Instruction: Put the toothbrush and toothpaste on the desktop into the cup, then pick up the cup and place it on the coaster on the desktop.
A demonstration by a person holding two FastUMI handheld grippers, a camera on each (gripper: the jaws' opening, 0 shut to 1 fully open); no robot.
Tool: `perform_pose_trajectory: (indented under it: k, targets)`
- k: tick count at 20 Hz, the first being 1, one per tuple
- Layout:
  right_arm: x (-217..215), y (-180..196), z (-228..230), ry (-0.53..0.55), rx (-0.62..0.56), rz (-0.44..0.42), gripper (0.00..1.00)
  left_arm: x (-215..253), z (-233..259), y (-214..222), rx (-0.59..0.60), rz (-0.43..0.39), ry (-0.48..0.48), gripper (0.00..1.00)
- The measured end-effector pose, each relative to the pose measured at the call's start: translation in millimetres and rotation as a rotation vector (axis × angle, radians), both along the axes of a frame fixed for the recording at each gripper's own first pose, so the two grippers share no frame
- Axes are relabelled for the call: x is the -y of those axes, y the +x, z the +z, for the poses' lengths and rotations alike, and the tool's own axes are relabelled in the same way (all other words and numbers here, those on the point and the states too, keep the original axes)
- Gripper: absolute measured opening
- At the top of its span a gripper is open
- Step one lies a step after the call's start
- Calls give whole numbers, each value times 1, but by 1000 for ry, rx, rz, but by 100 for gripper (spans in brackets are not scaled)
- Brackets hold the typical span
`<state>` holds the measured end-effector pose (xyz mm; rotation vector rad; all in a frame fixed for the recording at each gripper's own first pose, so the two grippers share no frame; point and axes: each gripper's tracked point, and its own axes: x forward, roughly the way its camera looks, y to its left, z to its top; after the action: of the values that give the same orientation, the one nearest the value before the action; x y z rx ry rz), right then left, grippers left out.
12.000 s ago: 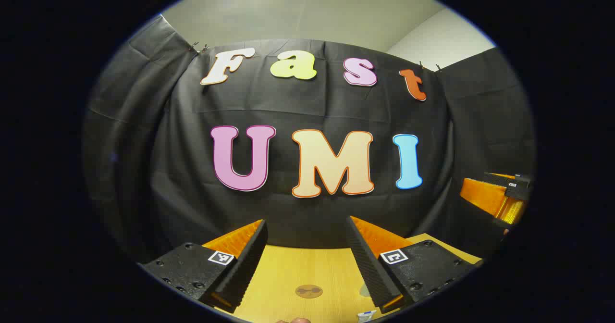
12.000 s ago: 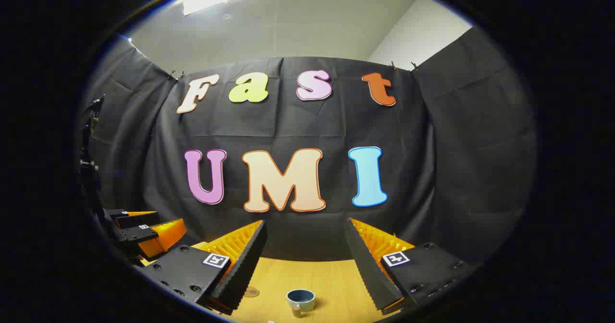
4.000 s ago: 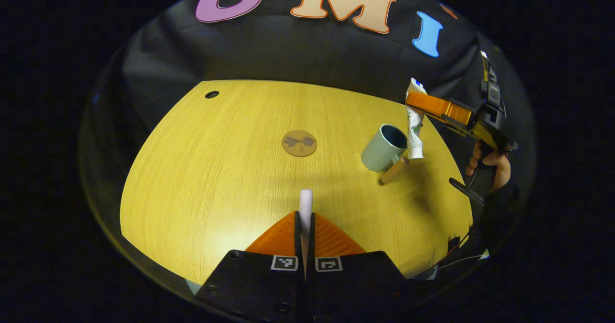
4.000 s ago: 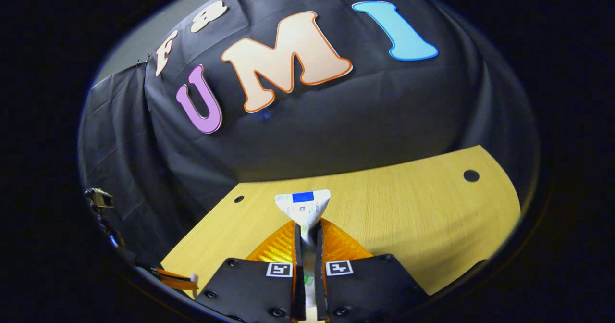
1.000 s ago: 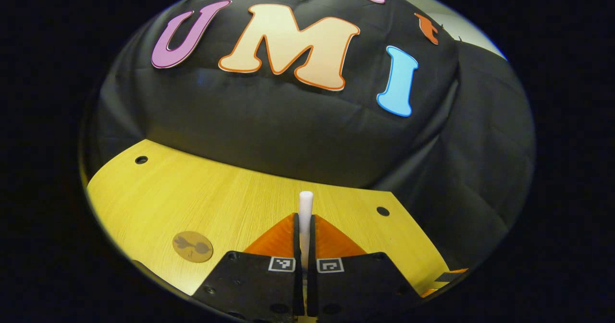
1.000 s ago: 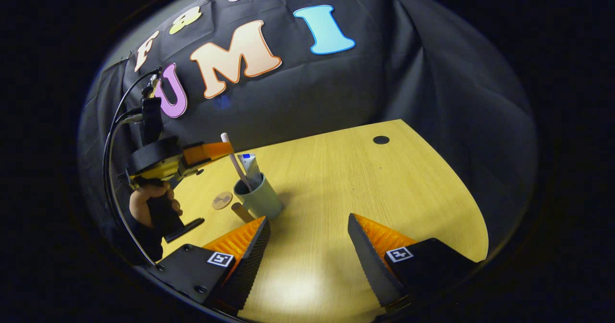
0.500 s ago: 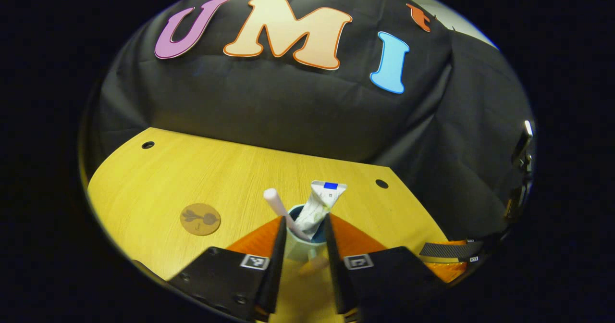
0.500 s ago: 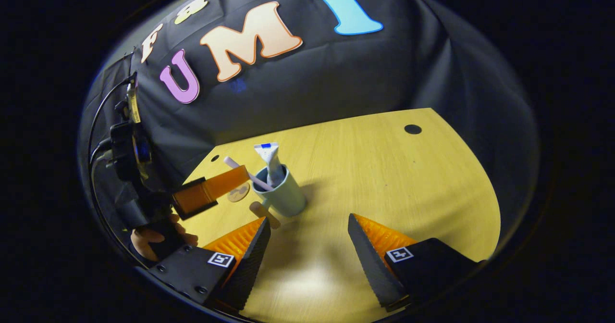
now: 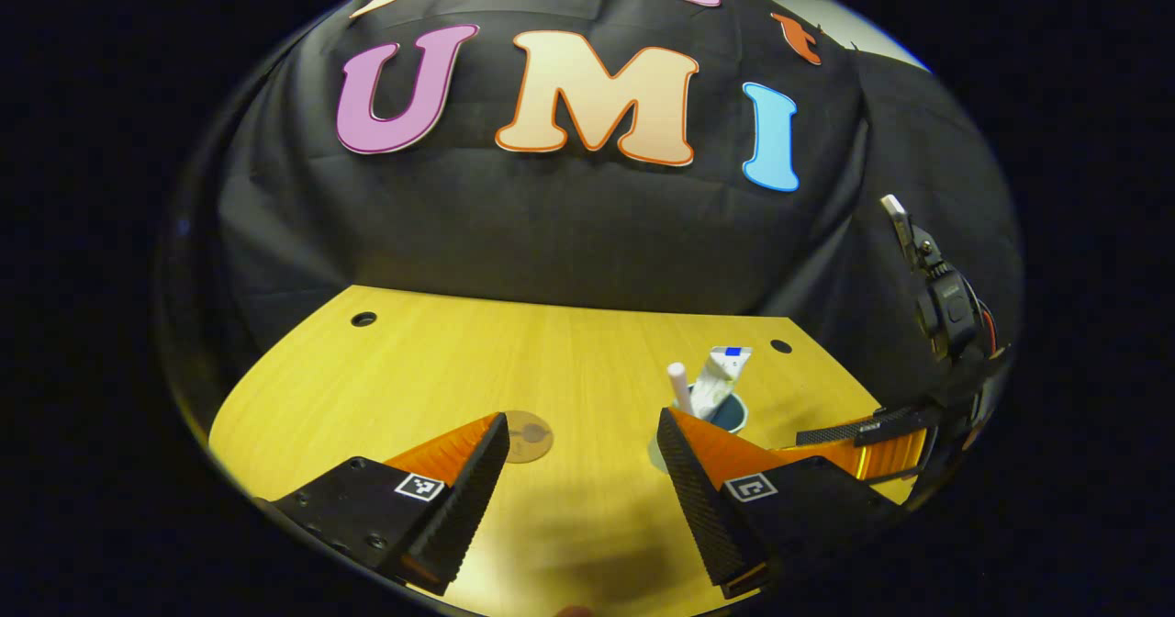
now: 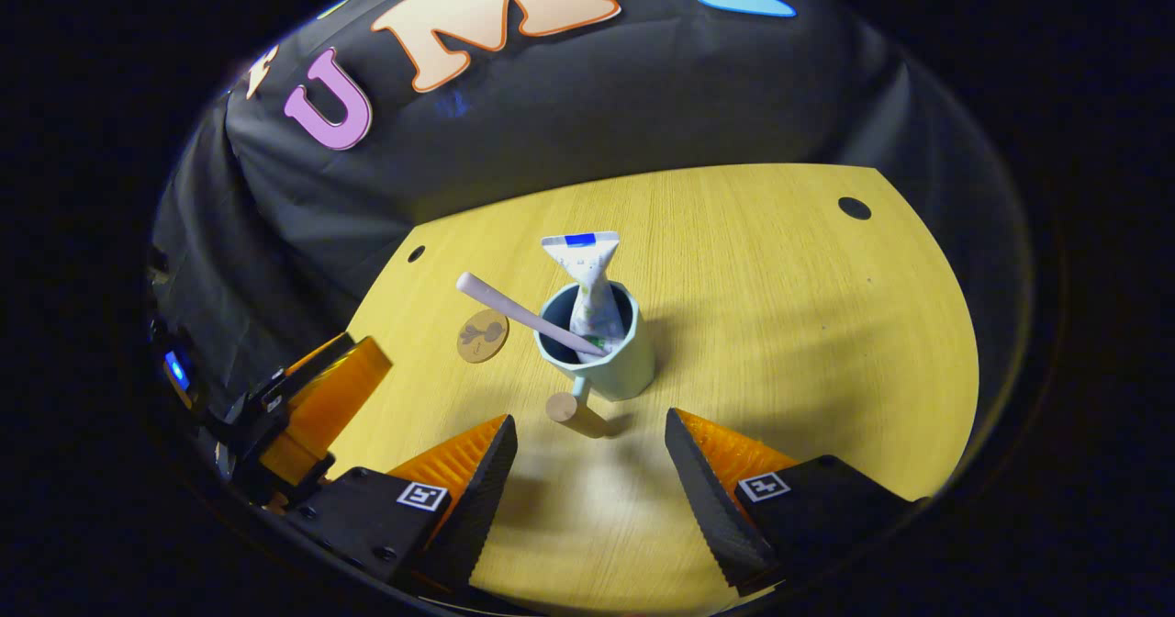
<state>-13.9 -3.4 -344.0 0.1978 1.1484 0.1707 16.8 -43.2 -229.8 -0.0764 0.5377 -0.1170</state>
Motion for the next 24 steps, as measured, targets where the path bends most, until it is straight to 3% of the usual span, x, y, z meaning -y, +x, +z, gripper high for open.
perform_pose_trajectory:
  k: [10,19,21,23,24]
  targets:
    - [-18,20,-69,-148,-209,24,99,-118,-2,-34,-19,156,50,95]
    - [-12,22,-107,-240,-305,24,94,-170,-8,-50,-46,229,66,95]
    - [-6,21,-108,-275,-308,40,74,-172,-10,-50,-47,226,64,95]
    - [-5,15,-110,-282,-322,62,66,-176,-9,-46,-47,218,64,95]
    - [-8,12,-112,-277,-334,78,55,-177,-9,-44,-48,210,62,94]
